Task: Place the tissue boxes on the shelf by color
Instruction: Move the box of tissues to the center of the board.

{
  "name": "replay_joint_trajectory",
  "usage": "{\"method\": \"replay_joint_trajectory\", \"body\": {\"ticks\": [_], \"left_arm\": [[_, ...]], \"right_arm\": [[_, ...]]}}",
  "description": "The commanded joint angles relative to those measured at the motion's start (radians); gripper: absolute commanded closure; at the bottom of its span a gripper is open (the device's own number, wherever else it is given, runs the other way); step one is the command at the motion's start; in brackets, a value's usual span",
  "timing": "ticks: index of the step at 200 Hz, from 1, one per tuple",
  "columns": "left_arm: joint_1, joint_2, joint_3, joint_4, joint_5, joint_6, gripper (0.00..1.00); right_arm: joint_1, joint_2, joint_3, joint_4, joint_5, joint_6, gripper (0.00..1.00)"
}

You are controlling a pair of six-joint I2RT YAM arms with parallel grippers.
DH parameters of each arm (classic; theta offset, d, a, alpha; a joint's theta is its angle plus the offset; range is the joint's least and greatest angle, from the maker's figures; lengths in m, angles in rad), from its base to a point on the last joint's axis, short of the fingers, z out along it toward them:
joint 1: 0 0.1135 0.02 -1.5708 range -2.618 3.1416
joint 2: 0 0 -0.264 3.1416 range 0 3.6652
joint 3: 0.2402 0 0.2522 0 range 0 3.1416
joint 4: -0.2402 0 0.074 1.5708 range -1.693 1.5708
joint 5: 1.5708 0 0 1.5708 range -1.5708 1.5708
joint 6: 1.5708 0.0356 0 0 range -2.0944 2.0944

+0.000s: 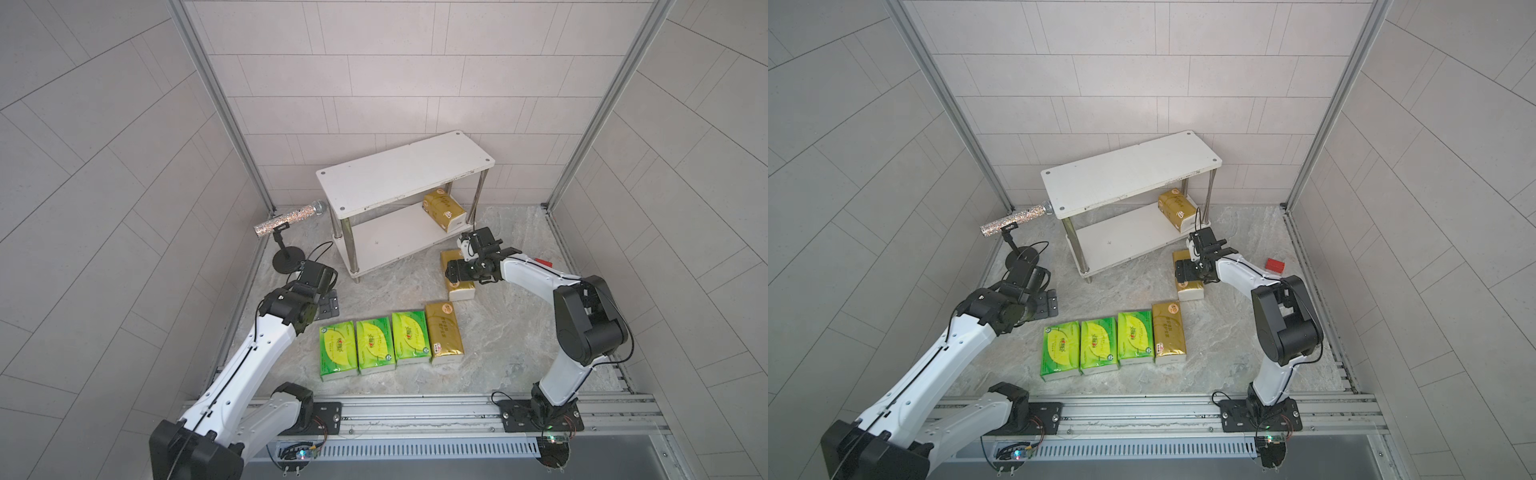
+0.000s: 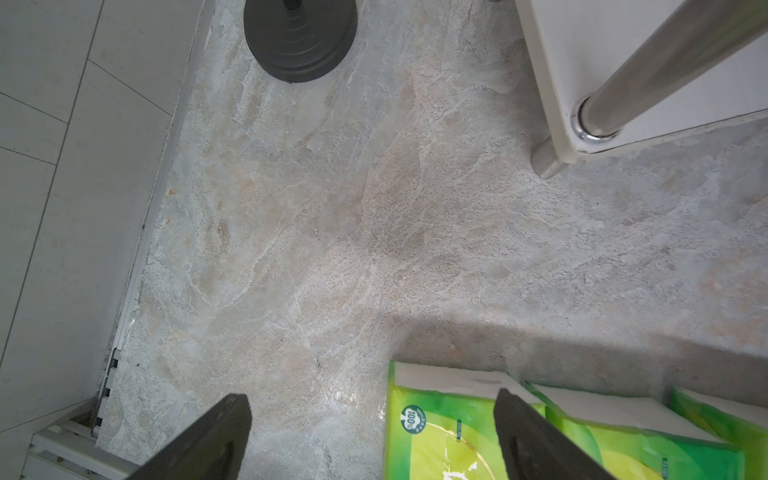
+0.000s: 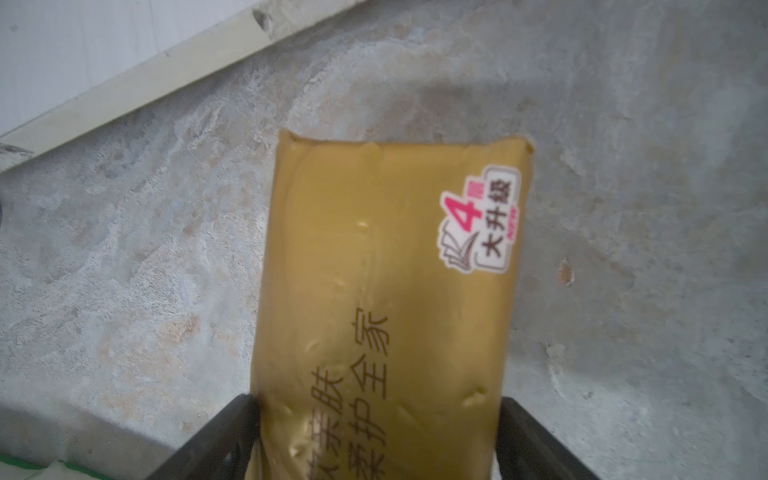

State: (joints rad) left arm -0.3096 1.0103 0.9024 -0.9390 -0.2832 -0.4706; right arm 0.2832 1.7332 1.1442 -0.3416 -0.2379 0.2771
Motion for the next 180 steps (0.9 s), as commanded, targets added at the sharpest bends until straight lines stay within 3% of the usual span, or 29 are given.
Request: {"method": "replay_joint_trajectory", "body": {"ticks": [1,76,180], "left_arm": [[0.006,0.0,0.005,-0.007,-0.032,0.012,0.0],[0.006,0.011,0.005,-0.006,0.045,0.004,0.0],[0.006,0.003,0.014,-0.006,0.02,0.014,0.0]], "right_arm": [[-0.001,-0.074,-0.03,0.024,0.028,-0.031,0.01],[0.049,-0.333,-0.345,0.298,0.066,-0.02,0.0],[0.118,-0.333,-0.547,0.601,0.188,0.038,0.0]]}}
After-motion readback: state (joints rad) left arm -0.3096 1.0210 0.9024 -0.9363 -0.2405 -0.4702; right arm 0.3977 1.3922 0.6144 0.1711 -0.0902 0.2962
